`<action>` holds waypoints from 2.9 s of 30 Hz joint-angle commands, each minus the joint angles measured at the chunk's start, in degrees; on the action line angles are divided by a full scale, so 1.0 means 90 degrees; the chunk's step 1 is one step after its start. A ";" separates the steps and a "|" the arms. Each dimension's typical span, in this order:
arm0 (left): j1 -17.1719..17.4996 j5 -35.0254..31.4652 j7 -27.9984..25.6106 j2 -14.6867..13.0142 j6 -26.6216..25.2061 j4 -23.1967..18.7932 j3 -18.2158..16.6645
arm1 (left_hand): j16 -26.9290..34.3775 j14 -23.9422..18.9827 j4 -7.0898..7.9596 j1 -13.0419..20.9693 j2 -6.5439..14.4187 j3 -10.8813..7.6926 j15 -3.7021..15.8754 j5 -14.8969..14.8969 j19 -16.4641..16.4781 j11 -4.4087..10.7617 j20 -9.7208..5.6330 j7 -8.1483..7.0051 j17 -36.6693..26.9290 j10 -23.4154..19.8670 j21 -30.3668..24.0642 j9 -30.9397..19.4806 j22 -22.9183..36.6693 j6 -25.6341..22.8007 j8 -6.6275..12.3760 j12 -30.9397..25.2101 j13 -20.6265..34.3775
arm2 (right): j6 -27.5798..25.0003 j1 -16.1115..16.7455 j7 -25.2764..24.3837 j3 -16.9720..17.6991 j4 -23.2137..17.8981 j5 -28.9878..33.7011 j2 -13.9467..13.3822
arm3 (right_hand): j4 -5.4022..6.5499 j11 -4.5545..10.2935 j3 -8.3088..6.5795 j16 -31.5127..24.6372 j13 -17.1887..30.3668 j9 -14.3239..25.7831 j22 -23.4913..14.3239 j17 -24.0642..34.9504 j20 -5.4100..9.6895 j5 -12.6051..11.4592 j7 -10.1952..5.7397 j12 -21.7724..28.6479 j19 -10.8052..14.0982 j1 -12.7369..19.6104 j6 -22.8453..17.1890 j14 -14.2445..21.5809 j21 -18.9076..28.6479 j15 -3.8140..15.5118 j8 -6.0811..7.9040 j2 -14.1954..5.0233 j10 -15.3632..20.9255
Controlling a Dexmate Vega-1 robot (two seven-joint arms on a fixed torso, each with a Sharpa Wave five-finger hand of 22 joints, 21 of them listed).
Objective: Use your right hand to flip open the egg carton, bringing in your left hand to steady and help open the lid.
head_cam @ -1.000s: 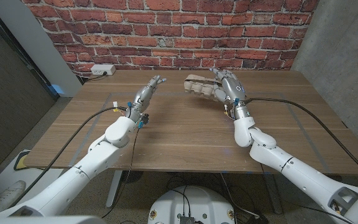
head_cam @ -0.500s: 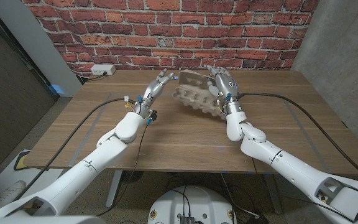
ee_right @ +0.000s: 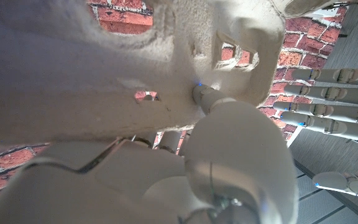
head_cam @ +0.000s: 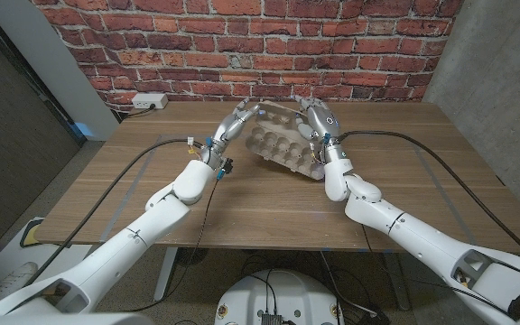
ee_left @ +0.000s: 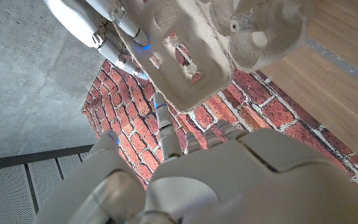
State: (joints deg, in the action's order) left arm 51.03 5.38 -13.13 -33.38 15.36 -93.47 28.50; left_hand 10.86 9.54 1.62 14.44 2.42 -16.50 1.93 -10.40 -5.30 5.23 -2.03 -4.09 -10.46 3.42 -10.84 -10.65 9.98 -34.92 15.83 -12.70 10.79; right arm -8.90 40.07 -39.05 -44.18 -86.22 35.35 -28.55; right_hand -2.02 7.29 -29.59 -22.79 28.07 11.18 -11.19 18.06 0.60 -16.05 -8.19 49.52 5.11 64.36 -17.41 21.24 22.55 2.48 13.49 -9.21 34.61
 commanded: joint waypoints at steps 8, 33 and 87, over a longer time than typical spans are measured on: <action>0.0096 0.0009 0.0186 -0.0315 -0.0579 -0.0215 0.0007 | 0.0147 -0.0395 -0.0002 -0.0068 -0.0054 0.0081 0.0500 -0.0018 0.0370 0.0159 -0.0192 0.0143 0.0014 -0.1072 -0.0132 -0.0038 0.0013 0.0210 -0.0289 -0.0318 0.0006 | -0.0412 -0.0256 0.0761 0.0001 -0.0098 -0.0385 -0.0028 | -0.0102 0.0489 -0.0018 0.0012 -0.0133 0.0017 -0.0002 -0.0049 -0.0016 -0.0122 0.0020 -0.0040 0.0170 -0.0043 -0.0069 0.0308 0.0094 0.1163 -0.0056 0.0035 0.0680; -0.0224 -0.1034 0.0392 -0.0761 -0.1558 -0.0452 0.0467 | 0.0174 -0.0945 0.0026 -0.0141 -0.0072 0.0159 0.0553 -0.0026 0.0588 0.0278 -0.0196 0.0108 0.0021 -0.2245 -0.0114 -0.0066 0.0009 0.0435 -0.0405 -0.0477 0.0008 | -0.1139 -0.0471 0.1818 0.0066 -0.0519 -0.0872 -0.0111 | -0.0226 0.0458 -0.0056 0.0093 -0.0416 0.0011 0.0007 -0.0170 -0.0169 -0.0363 0.0173 -0.0081 0.0332 -0.0144 -0.0113 0.0713 0.0149 0.1146 -0.0105 0.0073 0.0944; -0.1123 -0.2270 0.1813 -0.1205 -0.2552 -0.0592 0.1339 | 0.0063 -0.1329 0.0204 -0.0412 -0.0033 0.0311 0.0555 -0.0064 0.0786 0.0211 -0.0145 0.0147 0.0015 -0.1859 -0.0089 -0.0054 0.0009 0.0768 -0.0468 -0.0068 0.0014 | -0.2678 -0.0937 0.2969 0.0489 -0.0612 -0.3726 -0.0038 | -0.0591 0.0440 0.0033 0.0069 -0.1043 0.0004 -0.0030 -0.0214 -0.0382 -0.0921 0.0455 -0.0016 0.0831 -0.0389 -0.0516 0.1680 0.0373 0.1180 -0.0134 0.0308 0.1662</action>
State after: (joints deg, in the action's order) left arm 40.74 -14.71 3.59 -42.50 -7.76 -97.74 41.21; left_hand 11.74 -1.85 3.17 10.90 1.90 -13.53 2.04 -10.63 1.32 6.87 -1.73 -2.66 -10.14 -12.77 -11.73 -11.06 9.81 -27.34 11.29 -13.29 10.80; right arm -28.96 32.83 -14.67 -40.23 -93.22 9.85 -29.10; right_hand -6.83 6.56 -29.47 -21.94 18.85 11.22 -11.34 15.77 -2.55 -24.19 -3.89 49.16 12.36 60.86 -21.31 35.87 25.65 3.20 12.28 -7.13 44.34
